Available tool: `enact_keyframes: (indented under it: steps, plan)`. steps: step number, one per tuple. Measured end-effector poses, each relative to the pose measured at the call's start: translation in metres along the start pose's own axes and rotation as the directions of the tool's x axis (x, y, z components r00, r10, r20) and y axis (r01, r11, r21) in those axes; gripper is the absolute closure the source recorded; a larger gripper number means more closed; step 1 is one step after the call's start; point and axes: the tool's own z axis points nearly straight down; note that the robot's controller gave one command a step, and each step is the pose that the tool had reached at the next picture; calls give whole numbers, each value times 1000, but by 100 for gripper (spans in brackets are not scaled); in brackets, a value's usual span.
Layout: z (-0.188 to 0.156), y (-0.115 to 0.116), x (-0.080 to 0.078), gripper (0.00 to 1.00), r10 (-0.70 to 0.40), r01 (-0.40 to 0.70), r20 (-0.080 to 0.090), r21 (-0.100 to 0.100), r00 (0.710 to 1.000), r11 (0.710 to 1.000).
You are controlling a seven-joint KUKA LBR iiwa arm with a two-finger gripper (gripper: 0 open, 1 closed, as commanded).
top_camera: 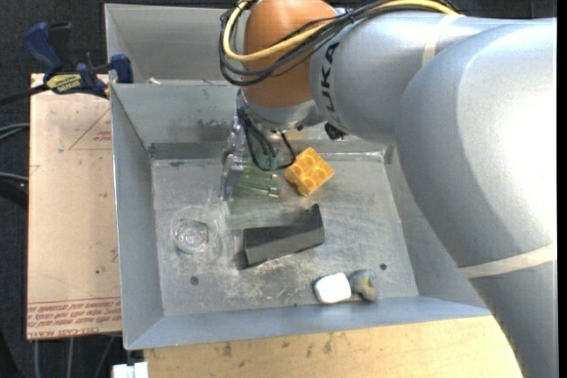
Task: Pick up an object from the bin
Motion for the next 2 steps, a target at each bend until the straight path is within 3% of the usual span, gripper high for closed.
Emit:
enact_keyframes:
  steps: [1,2]
  plan:
    - [-47,-7,11,100,27,-27,5,-2,1000,1000]
    - [-76,-9,17,100,-16,16,-5,2,1000,1000]
